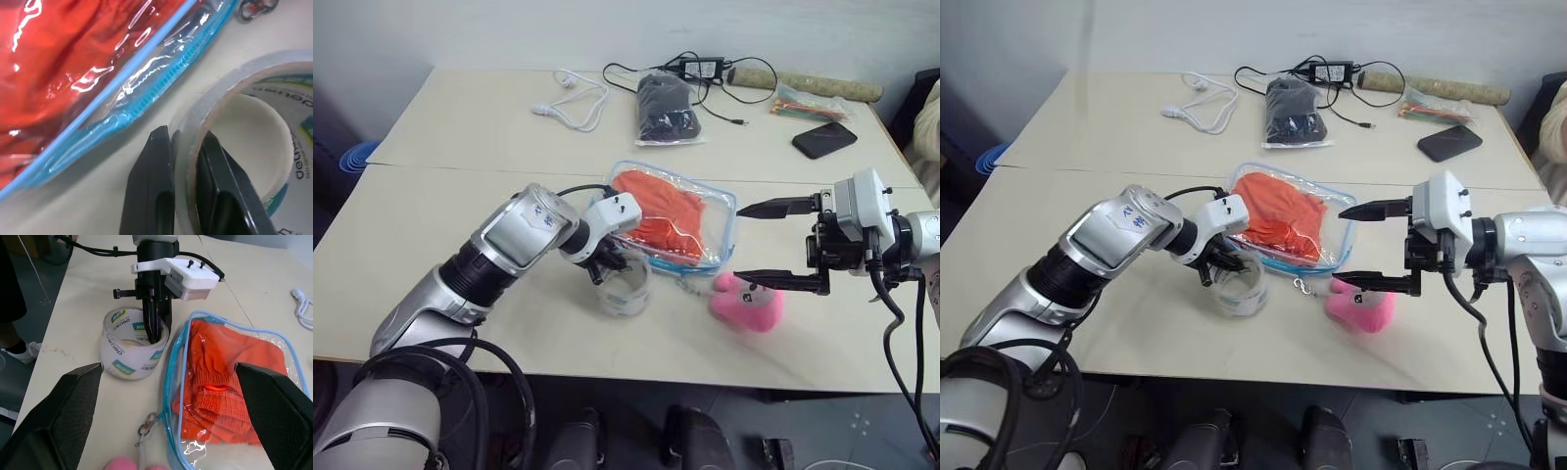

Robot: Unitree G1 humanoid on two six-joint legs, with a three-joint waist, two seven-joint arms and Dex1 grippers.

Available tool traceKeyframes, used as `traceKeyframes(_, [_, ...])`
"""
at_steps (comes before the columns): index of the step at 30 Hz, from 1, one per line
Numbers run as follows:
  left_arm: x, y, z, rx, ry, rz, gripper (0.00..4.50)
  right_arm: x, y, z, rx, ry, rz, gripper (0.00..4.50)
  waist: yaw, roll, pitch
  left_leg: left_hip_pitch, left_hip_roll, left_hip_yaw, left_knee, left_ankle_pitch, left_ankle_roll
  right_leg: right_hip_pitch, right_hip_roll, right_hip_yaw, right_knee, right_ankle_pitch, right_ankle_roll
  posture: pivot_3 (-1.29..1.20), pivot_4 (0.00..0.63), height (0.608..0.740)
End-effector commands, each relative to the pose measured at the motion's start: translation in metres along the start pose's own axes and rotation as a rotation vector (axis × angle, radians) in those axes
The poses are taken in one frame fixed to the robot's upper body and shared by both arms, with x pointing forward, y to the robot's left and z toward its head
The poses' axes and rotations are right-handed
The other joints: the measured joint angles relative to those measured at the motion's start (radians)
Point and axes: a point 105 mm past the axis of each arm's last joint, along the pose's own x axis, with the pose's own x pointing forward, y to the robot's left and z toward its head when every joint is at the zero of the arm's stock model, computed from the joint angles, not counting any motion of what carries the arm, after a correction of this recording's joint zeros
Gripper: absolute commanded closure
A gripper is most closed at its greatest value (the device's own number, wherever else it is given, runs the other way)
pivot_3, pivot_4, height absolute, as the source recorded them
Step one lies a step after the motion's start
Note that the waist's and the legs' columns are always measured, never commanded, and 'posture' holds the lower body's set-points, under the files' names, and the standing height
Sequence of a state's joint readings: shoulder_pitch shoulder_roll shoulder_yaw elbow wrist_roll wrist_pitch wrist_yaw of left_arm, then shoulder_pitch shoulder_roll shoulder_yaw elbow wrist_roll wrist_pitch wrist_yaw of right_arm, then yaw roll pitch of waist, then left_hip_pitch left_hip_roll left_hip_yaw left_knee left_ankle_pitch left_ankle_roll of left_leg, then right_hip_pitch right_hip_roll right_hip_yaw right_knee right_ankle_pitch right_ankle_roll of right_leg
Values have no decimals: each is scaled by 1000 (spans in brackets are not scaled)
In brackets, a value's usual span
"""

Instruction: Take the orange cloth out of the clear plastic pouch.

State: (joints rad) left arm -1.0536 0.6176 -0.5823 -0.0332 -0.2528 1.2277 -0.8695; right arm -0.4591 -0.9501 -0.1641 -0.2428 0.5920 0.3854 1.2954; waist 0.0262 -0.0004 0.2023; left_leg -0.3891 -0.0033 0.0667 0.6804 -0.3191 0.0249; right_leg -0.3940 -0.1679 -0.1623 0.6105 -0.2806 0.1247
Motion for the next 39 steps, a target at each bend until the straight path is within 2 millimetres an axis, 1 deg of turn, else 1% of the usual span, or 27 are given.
traceKeyframes(1, [-22,1,0,-38,-47,43,4300,2,-3,8,-52,-28,-1,0,0,0,0,0,0,0,0,0,0,0,0,0,0,0,0,0,150,740])
traceKeyframes(4, [-45,11,-19,-119,-58,123,4300,6,-2,11,-57,-45,17,0,-4,0,0,0,1,-1,0,0,0,0,0,0,0,0,0,0,150,740])
traceKeyframes(6, [-67,26,-48,-235,-54,220,4300,11,-2,13,-59,-62,36,0,-7,0,0,0,2,0,0,0,0,0,0,0,1,0,0,0,150,740])
traceKeyframes(7, [-82,38,-70,-308,-42,297,4300,14,-2,15,-59,-72,51,0,-12,0,0,0,2,0,0,0,0,-1,1,1,0,0,0,0,150,740])
traceKeyframes(8, [-92,45,-85,-351,-34,349,4300,15,-2,16,-59,-78,61,0,-20,0,0,1,3,0,-1,0,-1,-1,1,1,0,0,0,0,150,740])
traceKeyframes(10, [-128,64,-135,-494,3,511,4300,23,1,18,-58,-97,95,0,-27,0,0,1,4,-1,-1,0,-1,-1,2,1,1,0,0,0,150,740])
traceKeyframes(11, [-143,70,-156,-565,8,574,4300,26,2,18,-57,-103,108,0,-27,0,0,1,4,0,-2,-1,-1,-1,2,1,0,0,0,0,150,740])
traceKeyframes(13, [-166,78,-184,-673,-10,661,4300,31,3,18,-52,-113,125,0,-25,-1,0,1,6,-1,-1,-1,-1,-1,2,1,0,0,0,0,150,740])
traceKeyframes(14, [-175,81,-196,-727,-29,697,4300,34,2,17,-48,-118,130,0,-19,-1,0,1,6,0,-1,-1,-1,-1,2,1,1,0,0,0,150,740])
traceKeyframes(16, [-186,85,-212,-792,-53,746,4300,38,2,16,-43,-122,135,0,-5,-2,-1,1,5,-1,0,-1,-1,0,1,3,1,0,0,0,150,740])
traceKeyframes(19, [-198,90,-235,-850,-67,819,4300,47,2,16,-29,-149,160,0,2,-4,-1,0,4,-2,1,-2,0,0,1,5,0,0,0,0,150,740])
traceKeyframes(21, [-200,91,-242,-863,-75,839,4300,50,2,16,-25,-158,174,0,1,-4,-2,0,4,-2,2,-2,0,0,1,5,1,0,0,0,150,740])
traceKeyframes(23, [-200,91,-252,-868,-50,864,3589,54,1,16,-27,-160,188,0,-3,-4,-2,0,4,-2,1,-2,0,0,1,5,1,0,0,0,150,740])
traceKeyframes(24, [-200,90,-255,-876,-49,869,3380,55,0,16,-28,-160,191,0,-5,-4,-2,0,4,-1,1,-2,0,0,1,6,1,0,0,0,150,740])
traceKeyframes(26, [-202,88,-256,-887,-53,872,2801,57,-2,17,-28,-160,192,0,-7,-4,-2,0,3,-1,1,-2,-1,-1,2,6,2,0,0,0,150,740])
traceKeyframes(31, [-221,79,-257,-872,-39,908,1279,56,-4,14,-23,-149,188,0,-14,-4,-2,0,3,0,1,-2,-1,-2,2,6,2,0,0,0,150,740])
traceKeyframes(32, [-228,76,-254,-867,-41,916,994,56,-4,12,-23,-144,186,0,-16,-5,-2,0,3,0,0,-2,-1,-2,2,6,2,0,0,0,150,740])
traceKeyframes(33, [-234,74,-251,-865,-53,917,702,55,-4,11,-21,-140,182,0,-19,-5,-1,0,4,0,0,-2,-1,-2,2,6,2,0,0,0,150,740])
traceKeyframes(35, [-247,66,-235,-859,-106,872,72,54,-4,11,-17,-137,174,0,-23,-6,-1,0,5,-1,0,-2,-2,-2,2,6,2,0,0,0,150,740])
traceKeyframes(37, [-258,59,-215,-801,-141,831,31,52,-4,10,-15,-135,161,0,-24,-7,-1,0,6,-1,0,-2,-2,-3,2,6,2,0,0,0,150,740])
traceKeyframes(38, [-264,56,-203,-747,-155,813,31,51,-5,10,-11,-133,150,0,-24,-7,-1,0,6,-1,0,-3,-2,-3,2,6,1,0,0,0,150,740])
traceKeyframes(39, [-270,53,-186,-661,-178,785,31,49,-5,9,-7,-131,137,0,-23,-7,-1,0,6,-1,0,-3,-2,-3,2,7,1,0,0,0,150,740])
